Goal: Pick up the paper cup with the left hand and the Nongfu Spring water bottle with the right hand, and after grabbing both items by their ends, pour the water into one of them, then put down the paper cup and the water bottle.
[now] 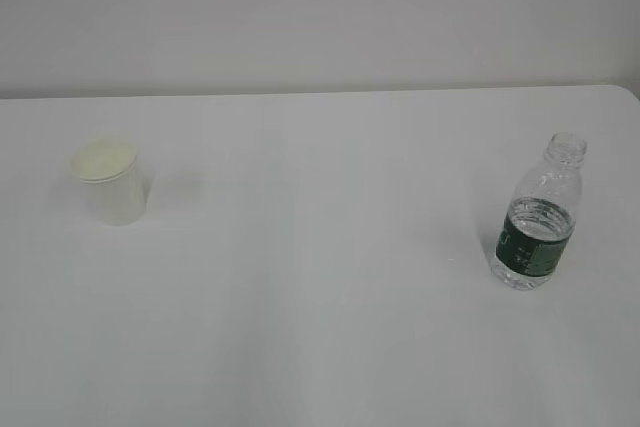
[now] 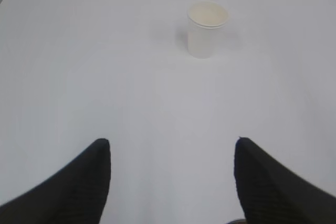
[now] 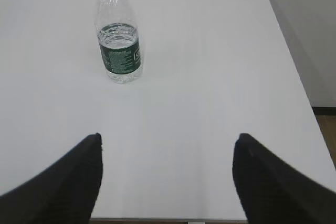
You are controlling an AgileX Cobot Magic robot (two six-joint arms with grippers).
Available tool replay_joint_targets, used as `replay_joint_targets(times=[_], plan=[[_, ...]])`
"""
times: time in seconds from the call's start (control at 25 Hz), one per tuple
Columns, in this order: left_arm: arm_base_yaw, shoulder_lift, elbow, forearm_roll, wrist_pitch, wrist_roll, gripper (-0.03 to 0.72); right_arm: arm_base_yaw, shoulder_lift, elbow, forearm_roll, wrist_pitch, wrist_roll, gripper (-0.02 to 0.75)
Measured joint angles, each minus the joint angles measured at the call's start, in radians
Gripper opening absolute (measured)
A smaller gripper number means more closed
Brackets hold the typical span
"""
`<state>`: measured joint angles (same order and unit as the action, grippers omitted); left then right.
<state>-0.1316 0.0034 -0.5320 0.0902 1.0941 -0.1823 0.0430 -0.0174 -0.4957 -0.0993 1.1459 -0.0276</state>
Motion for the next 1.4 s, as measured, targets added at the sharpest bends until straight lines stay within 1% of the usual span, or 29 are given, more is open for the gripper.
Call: replay_joint_targets(times=[1.4], plan=[[0.000,0.000,0.000,0.000,0.000,0.000,0.524,0.000,0.000,0.000,0.004,0.000,0.000,0.573]])
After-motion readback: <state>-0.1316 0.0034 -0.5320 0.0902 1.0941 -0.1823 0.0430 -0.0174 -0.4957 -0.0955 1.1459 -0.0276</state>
